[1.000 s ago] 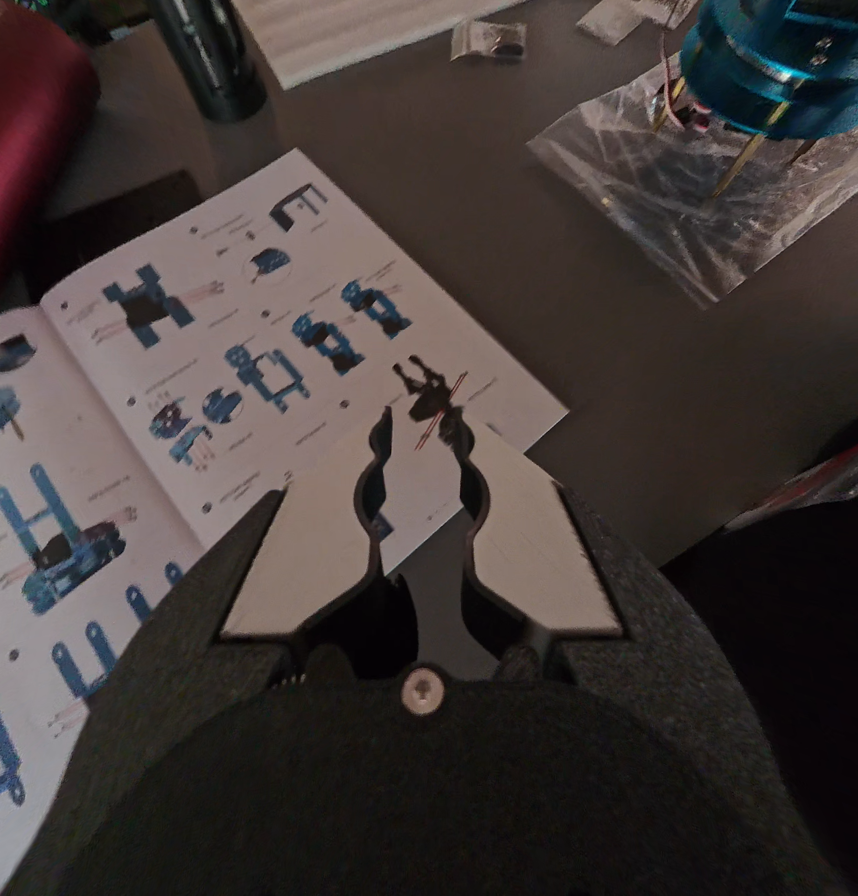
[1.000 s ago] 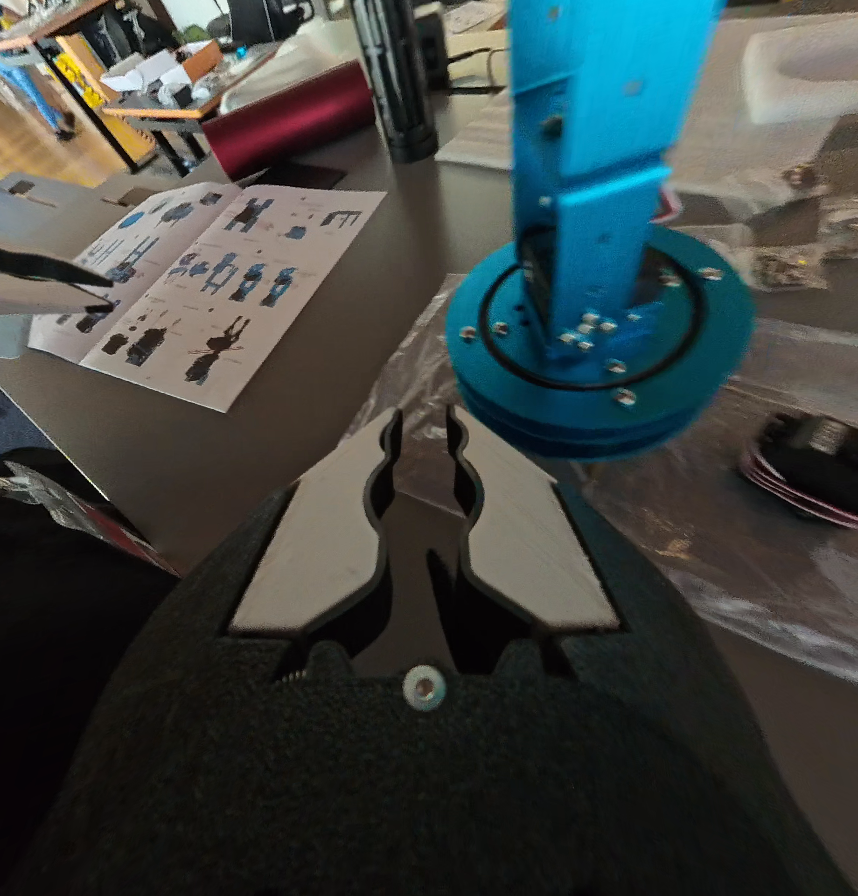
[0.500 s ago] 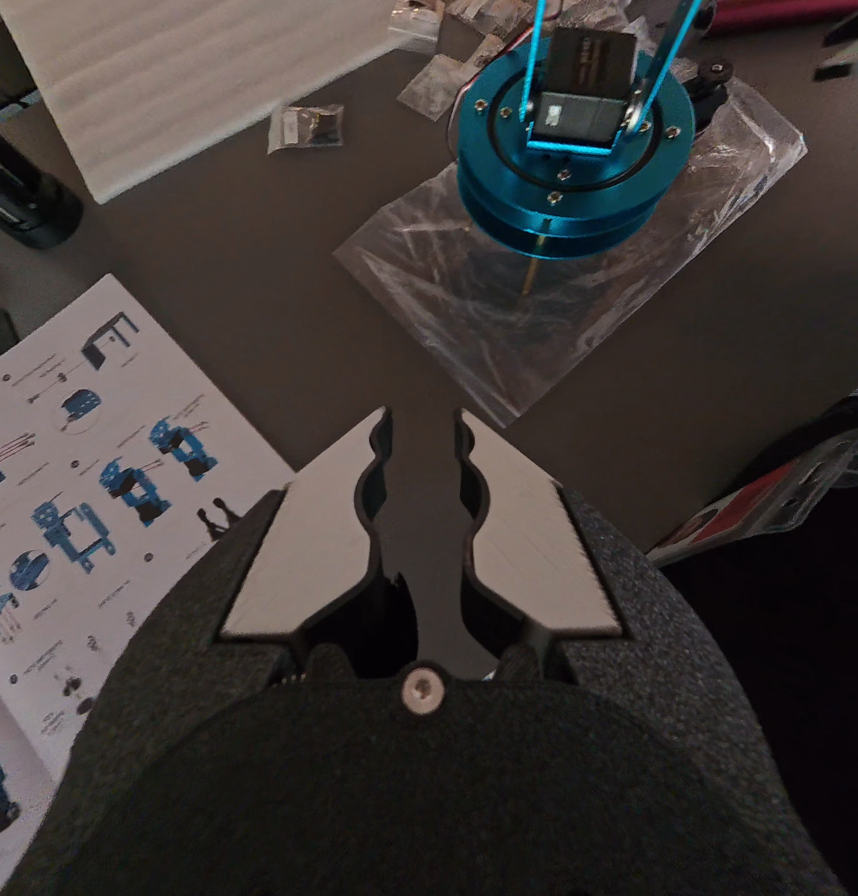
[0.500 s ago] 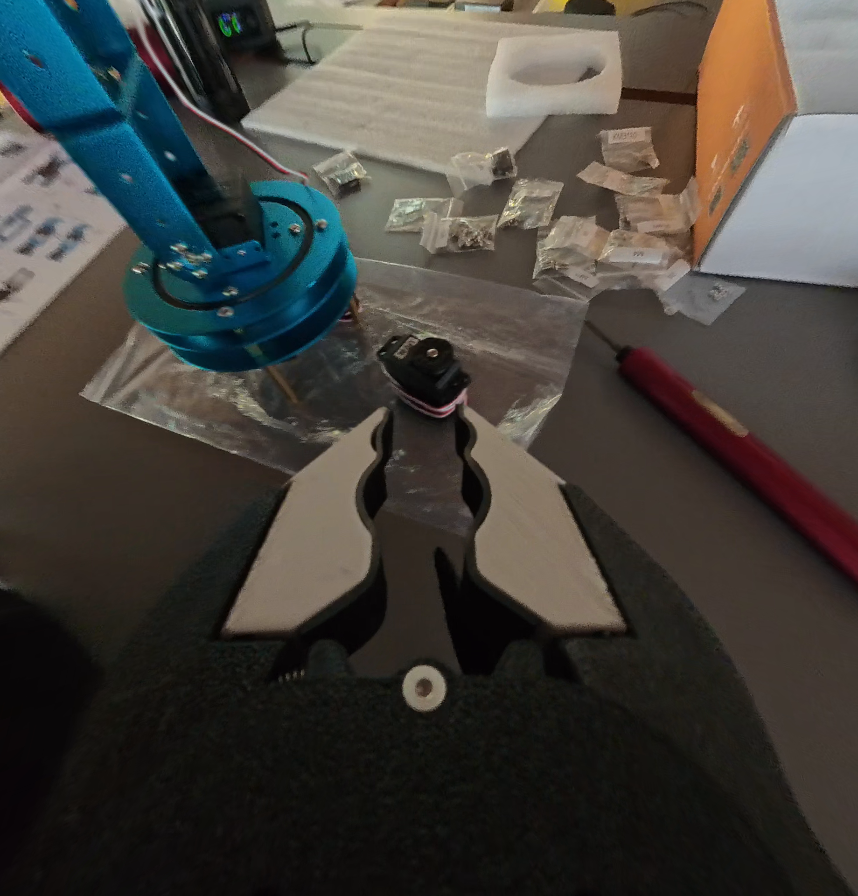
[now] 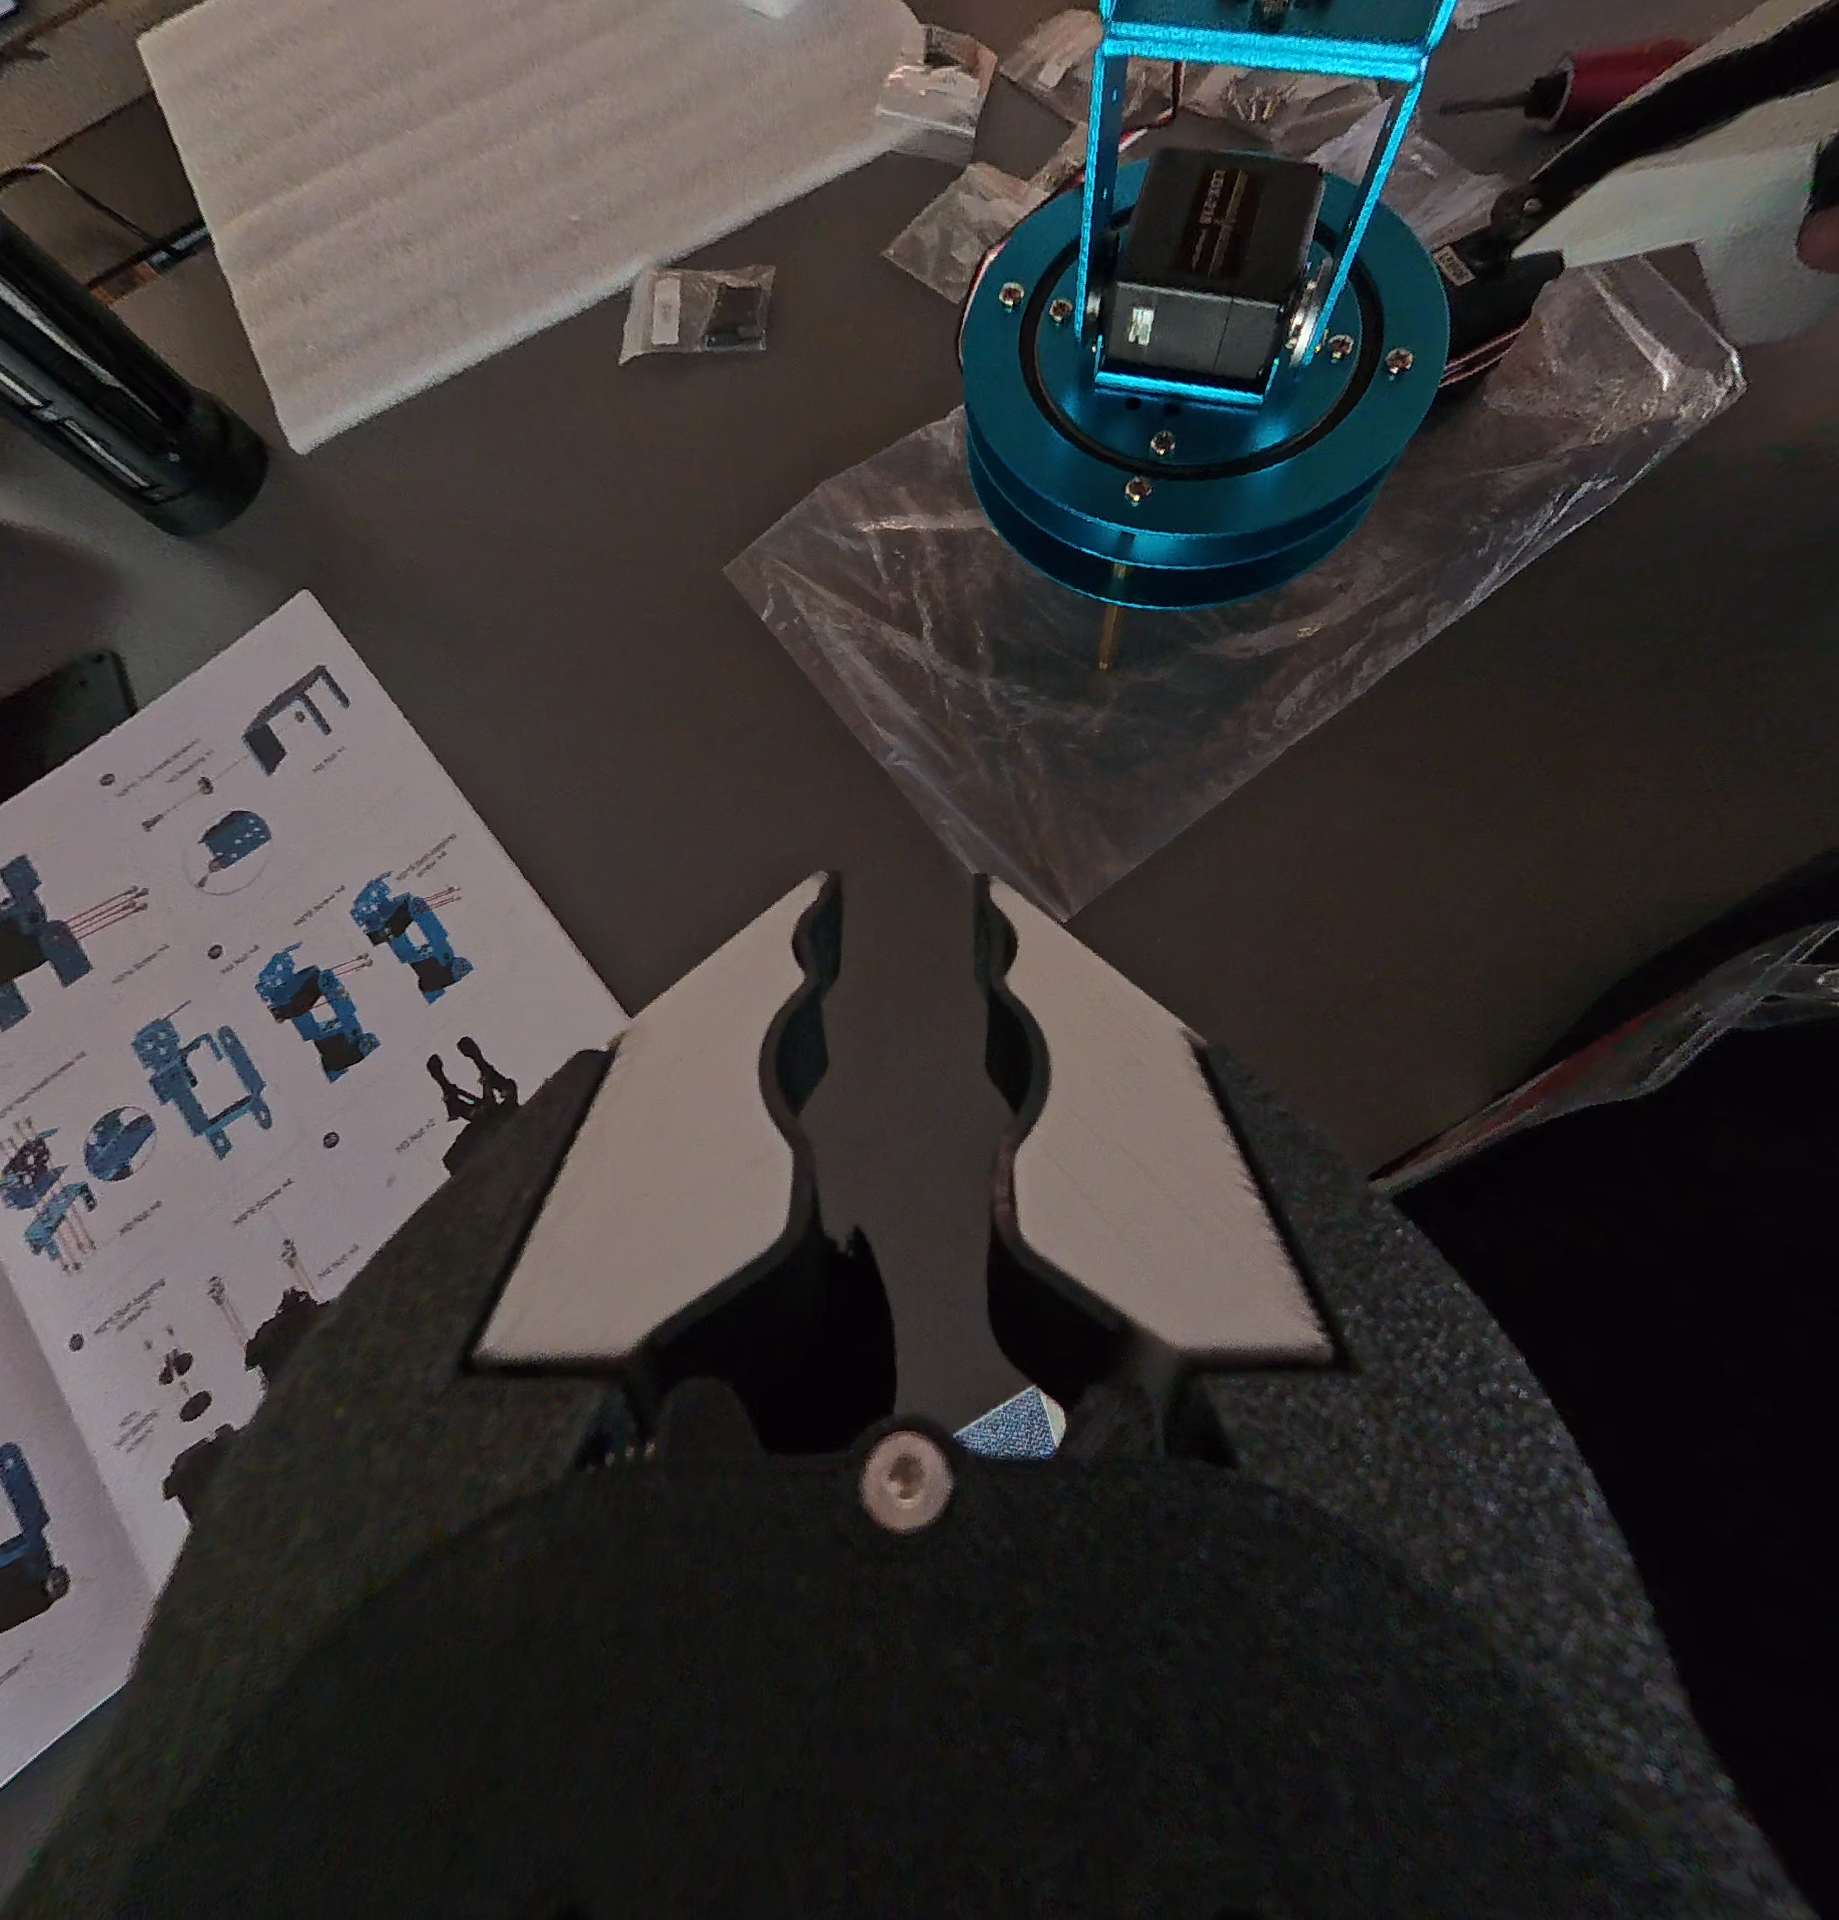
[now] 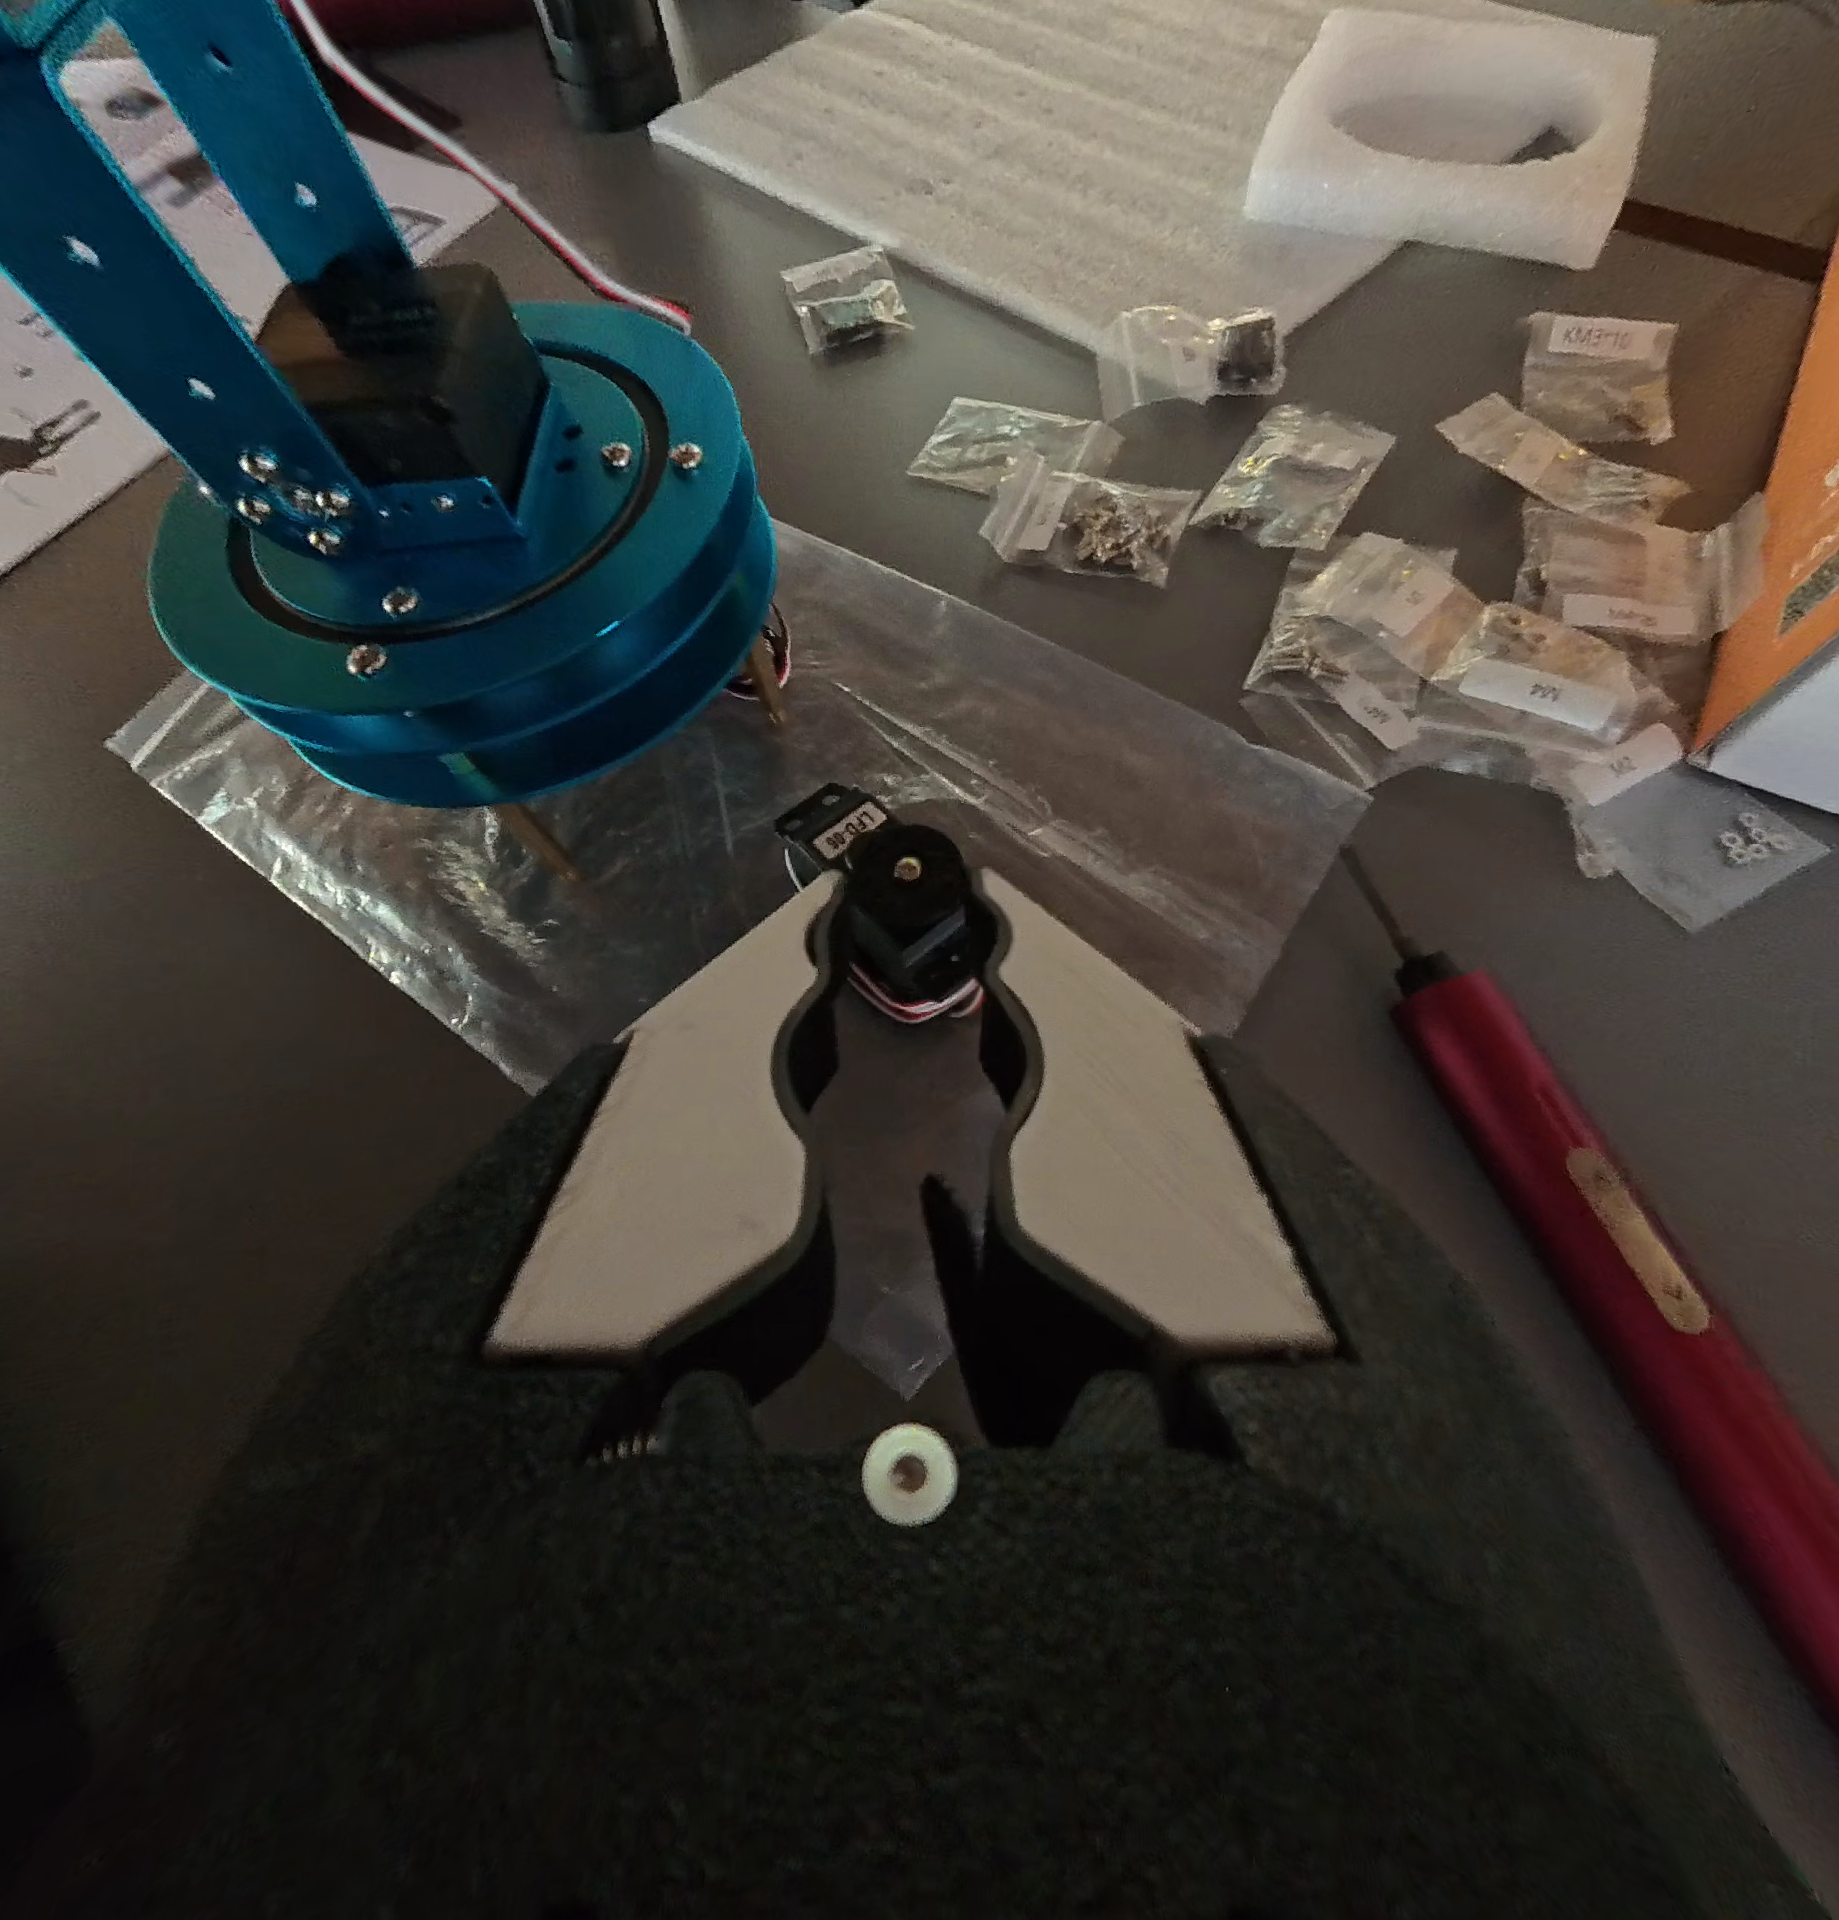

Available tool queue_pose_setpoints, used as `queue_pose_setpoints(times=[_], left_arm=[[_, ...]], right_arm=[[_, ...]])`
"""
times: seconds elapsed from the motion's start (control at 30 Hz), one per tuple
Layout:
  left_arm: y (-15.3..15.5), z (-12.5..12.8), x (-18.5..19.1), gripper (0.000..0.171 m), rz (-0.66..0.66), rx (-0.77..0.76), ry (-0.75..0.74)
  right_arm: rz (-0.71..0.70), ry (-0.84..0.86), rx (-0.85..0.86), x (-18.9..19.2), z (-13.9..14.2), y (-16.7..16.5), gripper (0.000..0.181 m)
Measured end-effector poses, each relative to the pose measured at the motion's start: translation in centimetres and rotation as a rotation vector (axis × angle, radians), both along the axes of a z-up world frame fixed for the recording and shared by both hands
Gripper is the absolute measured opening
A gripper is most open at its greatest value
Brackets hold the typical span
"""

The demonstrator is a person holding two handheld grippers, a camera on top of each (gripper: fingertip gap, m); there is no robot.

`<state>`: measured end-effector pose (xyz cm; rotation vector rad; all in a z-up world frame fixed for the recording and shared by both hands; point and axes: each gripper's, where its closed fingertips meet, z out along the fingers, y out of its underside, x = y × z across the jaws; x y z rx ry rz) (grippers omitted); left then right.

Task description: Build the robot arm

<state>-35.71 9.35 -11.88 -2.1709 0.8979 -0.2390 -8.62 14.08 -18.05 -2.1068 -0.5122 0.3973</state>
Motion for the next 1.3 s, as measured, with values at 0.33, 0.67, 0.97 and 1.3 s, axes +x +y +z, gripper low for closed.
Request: queue_pose_setpoints(times=[0.33,0.67,0.97,1.3], left_arm=[[0.5,0.4,-0.8,0.024,0.005,0.030,-0.026],[1.0,0.7,-1.5,0.024,-0.003,0.062,-0.038],[1.1,0.5,-1.9,0.023,-0.004,0.065,-0.042],[1.6,0.1,-1.3,0.023,-0.017,0.045,-0.028]], right_arm=[[-0.165,0.419,-0.343,2.4,-0.5,2.2,0.020],[-0.202,0.665,-0.477,2.7,-1.0,2.9,0.020],[-0.176,0.605,-0.361,2.4,0.6,2.5,0.020],[-0.085,0.247,-0.168,0.5,0.0,-2.2,0.020]])
